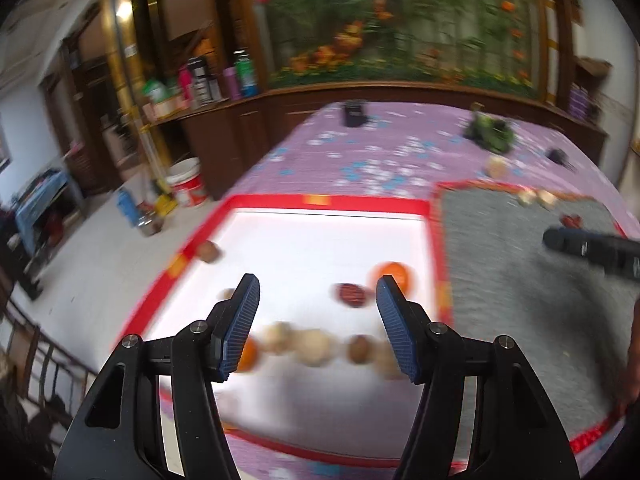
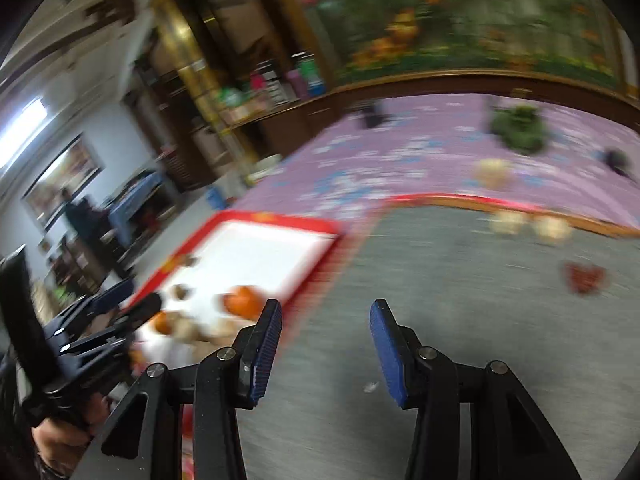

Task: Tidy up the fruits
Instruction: 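Grasp a red jujube with the right tool while the left grasps another jujube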

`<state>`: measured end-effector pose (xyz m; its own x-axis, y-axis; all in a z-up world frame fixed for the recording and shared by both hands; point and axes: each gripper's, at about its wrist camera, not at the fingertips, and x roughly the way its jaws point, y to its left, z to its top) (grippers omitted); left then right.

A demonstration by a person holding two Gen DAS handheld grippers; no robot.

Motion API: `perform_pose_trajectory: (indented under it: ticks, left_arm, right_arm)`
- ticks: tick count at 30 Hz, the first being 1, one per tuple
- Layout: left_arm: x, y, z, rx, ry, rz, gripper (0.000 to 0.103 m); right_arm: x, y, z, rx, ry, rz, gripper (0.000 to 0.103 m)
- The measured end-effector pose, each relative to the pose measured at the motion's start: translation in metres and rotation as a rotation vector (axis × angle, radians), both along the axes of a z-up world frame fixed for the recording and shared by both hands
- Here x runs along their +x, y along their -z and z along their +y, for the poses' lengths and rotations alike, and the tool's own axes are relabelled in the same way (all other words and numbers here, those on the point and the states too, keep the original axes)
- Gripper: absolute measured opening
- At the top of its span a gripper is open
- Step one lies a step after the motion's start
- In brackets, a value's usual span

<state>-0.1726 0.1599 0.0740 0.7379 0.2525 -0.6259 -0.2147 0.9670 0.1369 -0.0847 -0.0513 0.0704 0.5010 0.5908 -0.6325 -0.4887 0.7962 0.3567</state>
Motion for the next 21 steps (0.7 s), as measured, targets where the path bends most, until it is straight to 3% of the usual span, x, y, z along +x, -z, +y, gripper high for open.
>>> perform_pose_trajectory:
  ticks: [5, 9, 13, 19, 21]
  left_arm:
    - [0.015, 0.012, -0.055, 0.007, 0.148, 0.056, 0.061]
    - [0.021, 0.02, -0.088, 0.01, 0.229, 0.094, 0.061]
    - [0.021, 0.023, -0.109, 0.043, 0.277, 0.116, 0.061]
    - [0.021, 0.023, -0.107, 0.048, 0.253, 0.132, 0.061]
    - [0.021, 0.024, -0.105, 0.047, 0.247, 0.136, 0.061]
  right_arm:
    - [0.02, 0.003, -0.108, 0.006, 0.229, 0.035, 0.045]
    - [0.036, 0.006, -0.164, 0.007, 0.372, 0.087, 0.045]
    - [0.055, 0.007, -0.183, 0.005, 0.426, 0.134, 0.045]
    - [0.084, 0.017, -0.173, -0.017, 0.456, 0.185, 0.045]
    - [0.091, 0.024, -0.167, -0.035, 0.452, 0.202, 0.035]
